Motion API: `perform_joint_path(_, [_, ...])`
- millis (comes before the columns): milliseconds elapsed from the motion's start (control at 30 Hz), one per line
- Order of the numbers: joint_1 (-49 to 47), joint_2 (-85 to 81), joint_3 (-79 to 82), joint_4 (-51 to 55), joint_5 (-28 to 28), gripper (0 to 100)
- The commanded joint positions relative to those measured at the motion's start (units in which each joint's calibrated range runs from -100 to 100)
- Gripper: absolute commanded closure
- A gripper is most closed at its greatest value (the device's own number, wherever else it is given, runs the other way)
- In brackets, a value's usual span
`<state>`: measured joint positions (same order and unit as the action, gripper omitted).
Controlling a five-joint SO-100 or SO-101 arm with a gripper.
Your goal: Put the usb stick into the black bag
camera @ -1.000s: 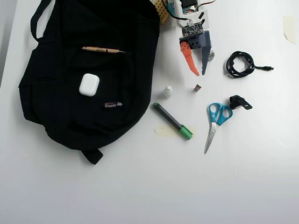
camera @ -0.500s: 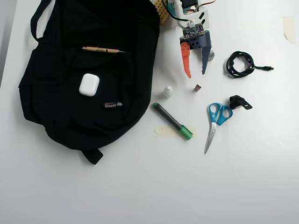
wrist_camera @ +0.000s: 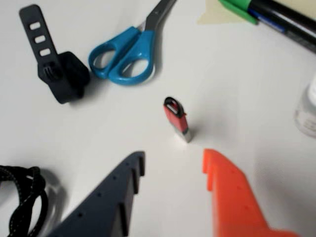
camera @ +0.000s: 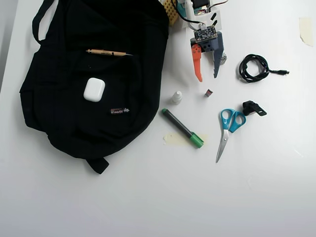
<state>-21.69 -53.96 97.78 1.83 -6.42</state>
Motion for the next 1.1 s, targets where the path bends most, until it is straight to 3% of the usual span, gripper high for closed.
perform_joint_path(0, [0.3, 0.2, 0.8, 0.2, -0.2, 79])
perform_joint_path(100, [0.8, 0.3, 0.8, 0.3, -0.2, 75])
perform_joint_path(433, [2.4, 0.3, -0.6, 0.3, -0.2, 75])
perform_joint_path(633, [2.7, 0.4, -5.7, 8.7, -0.2, 74])
perform_joint_path(833, [2.5, 0.5, -7.7, 9.5, -0.2, 74])
perform_joint_path(1067, [2.3, 12.2, -15.4, 9.5, -0.2, 74])
